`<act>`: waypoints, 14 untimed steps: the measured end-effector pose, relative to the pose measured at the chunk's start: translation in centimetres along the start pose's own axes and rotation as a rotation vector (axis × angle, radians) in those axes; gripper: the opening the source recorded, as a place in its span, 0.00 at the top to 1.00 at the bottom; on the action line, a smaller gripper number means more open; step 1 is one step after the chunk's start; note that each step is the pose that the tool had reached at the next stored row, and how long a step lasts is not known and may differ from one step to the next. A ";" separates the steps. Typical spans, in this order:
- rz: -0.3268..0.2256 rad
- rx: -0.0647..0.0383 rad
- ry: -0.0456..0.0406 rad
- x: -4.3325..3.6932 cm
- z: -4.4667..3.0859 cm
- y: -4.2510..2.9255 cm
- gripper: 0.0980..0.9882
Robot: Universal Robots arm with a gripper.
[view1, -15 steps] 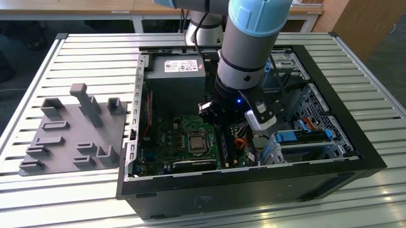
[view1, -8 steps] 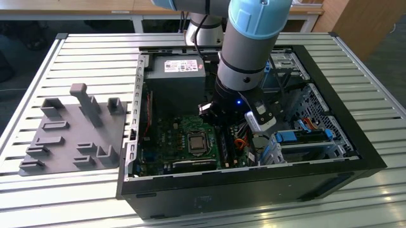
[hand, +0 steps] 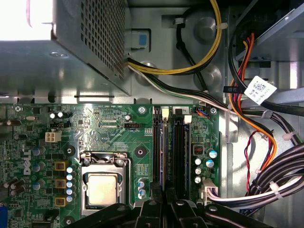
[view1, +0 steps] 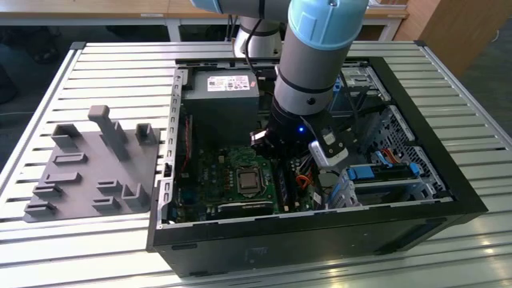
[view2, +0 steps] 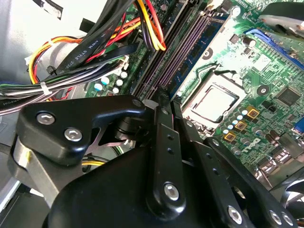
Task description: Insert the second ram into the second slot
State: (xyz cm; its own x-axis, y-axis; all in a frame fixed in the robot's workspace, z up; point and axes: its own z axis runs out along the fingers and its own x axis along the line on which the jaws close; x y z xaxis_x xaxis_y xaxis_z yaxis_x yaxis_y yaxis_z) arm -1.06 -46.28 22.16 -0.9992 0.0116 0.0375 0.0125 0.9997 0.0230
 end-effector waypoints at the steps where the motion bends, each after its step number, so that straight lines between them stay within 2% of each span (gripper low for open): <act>1: 0.000 0.000 0.0000 0.00 0.02 0.00 0.96; 14: 0.015 0.000 -0.0003 -0.42 0.39 0.00 0.96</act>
State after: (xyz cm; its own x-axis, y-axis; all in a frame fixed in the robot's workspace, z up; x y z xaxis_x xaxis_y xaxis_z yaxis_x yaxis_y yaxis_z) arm -0.65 -46.28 21.76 -0.9990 0.0262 0.0375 0.0271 0.9994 0.0221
